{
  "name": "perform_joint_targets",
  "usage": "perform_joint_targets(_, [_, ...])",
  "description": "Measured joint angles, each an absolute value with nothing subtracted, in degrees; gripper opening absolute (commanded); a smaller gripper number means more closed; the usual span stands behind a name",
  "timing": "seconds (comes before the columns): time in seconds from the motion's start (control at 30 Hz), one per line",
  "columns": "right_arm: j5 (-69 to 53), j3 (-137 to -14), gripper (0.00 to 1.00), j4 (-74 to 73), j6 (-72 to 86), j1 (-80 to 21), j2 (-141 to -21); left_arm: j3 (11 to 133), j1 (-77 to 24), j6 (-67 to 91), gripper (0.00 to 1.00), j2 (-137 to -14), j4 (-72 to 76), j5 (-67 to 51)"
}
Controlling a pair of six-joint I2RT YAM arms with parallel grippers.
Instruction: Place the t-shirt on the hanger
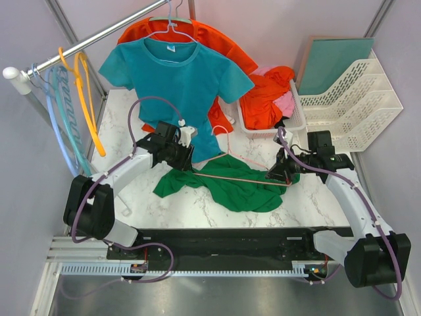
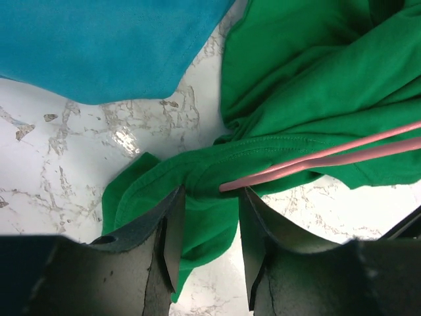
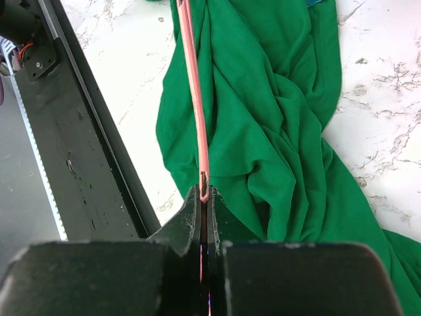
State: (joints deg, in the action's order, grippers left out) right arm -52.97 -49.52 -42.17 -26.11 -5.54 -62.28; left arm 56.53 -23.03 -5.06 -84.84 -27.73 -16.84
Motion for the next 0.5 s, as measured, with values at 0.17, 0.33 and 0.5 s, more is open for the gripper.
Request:
perform_joint_targets(0.17, [-53.0,-49.5,0.0,-42.0,-26.0,-5.7,-62.9,55.9,-23.0,-3.9,0.4,-84.8,-26.4,-16.6])
perform_joint_targets(0.33, [-52.9,-49.5,0.0,-42.0,-25.7,-5.8,-63.0,55.7,-23.0,-3.5,0.22,-84.9,-26.0,-16.4])
perform_joint_targets(0.5, [-52.9,-49.5,0.0,-42.0,-25.7,-5.8,-63.0,55.4,-23.0,-3.5,0.07,-84.9,-26.0,-16.5])
